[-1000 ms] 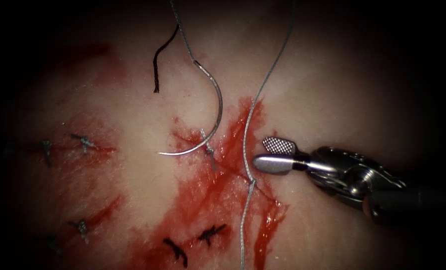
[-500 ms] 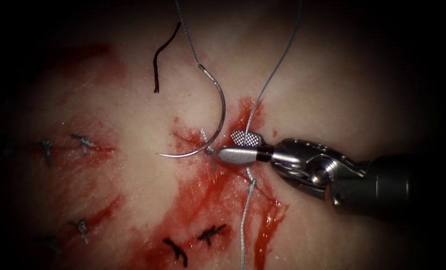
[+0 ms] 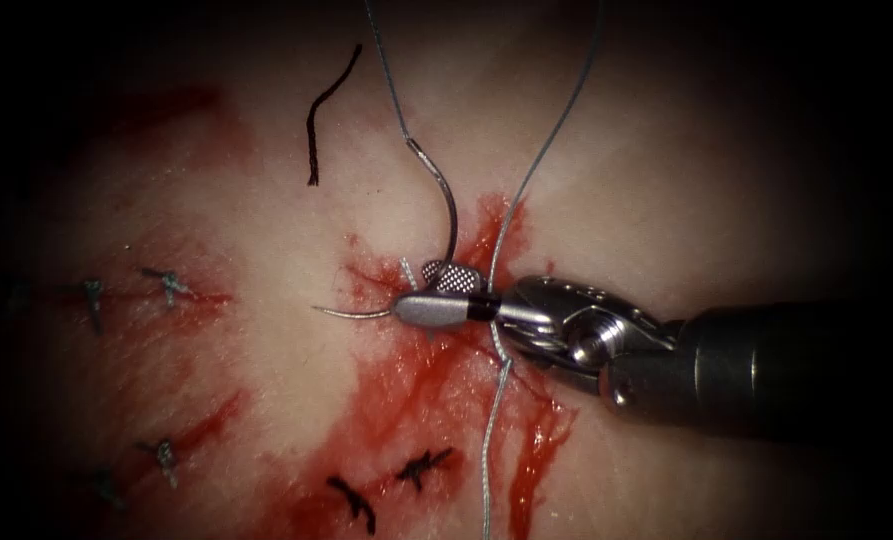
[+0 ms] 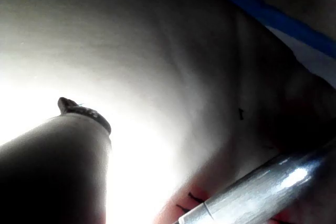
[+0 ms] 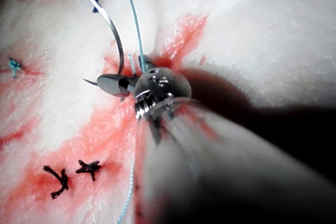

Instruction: Wound Closure

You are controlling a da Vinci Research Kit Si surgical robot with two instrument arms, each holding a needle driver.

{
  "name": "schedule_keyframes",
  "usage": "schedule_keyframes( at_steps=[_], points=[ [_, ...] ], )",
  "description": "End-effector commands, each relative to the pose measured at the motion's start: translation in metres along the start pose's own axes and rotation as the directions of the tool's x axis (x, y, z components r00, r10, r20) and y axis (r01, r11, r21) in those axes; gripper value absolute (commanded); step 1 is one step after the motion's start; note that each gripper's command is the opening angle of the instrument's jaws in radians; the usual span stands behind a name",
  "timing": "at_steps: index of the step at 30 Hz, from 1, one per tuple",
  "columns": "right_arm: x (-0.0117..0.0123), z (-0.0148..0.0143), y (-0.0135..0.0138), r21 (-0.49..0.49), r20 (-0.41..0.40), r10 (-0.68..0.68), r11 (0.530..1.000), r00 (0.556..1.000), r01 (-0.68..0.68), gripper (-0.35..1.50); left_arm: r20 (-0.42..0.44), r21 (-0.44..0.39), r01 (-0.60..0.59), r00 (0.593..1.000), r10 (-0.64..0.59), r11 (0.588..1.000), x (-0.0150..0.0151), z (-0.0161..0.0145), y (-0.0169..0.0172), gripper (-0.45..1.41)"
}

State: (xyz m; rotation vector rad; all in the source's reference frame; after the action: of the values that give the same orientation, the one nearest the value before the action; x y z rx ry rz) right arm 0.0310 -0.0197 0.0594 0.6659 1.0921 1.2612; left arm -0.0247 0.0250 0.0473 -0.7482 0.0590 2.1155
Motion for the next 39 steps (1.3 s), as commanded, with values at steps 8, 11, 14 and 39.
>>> schedule_keyframes(
  at_steps=[8, 11, 14, 39],
  points=[
    [-0.0002, -0.0006, 0.0007, -0.003, -0.005, -0.002, 1.0, 1.0, 0.002, -0.35, -0.001, 0.004, 0.0, 1.0, 0.0, 1.0, 0.0003, 0.0006, 0.0003, -0.45],
    [-0.0003, -0.0011, 0.001, 0.001, -0.002, -0.005, 1.0, 1.0, 0.005, -0.35, 0.005, 0.018, -0.001, 1.0, 0.001, 1.0, 0.0003, 0.0006, 0.0001, -0.45],
    [-0.0003, -0.0013, 0.0009, 0.002, 0.0, -0.005, 1.0, 1.0, 0.005, -0.35, 0.011, 0.035, -0.003, 1.0, 0.003, 0.999, 0.0002, 0.0005, -0.0003, -0.45],
    [0.0055, -0.0114, -0.0012, 0.058, -0.04, -0.075, 0.995, 0.996, 0.077, 1.31, 0.156, 0.221, -0.476, 0.879, 0.451, 0.852, -0.0163, -0.0028, -0.0106, 0.81]
  ],
)
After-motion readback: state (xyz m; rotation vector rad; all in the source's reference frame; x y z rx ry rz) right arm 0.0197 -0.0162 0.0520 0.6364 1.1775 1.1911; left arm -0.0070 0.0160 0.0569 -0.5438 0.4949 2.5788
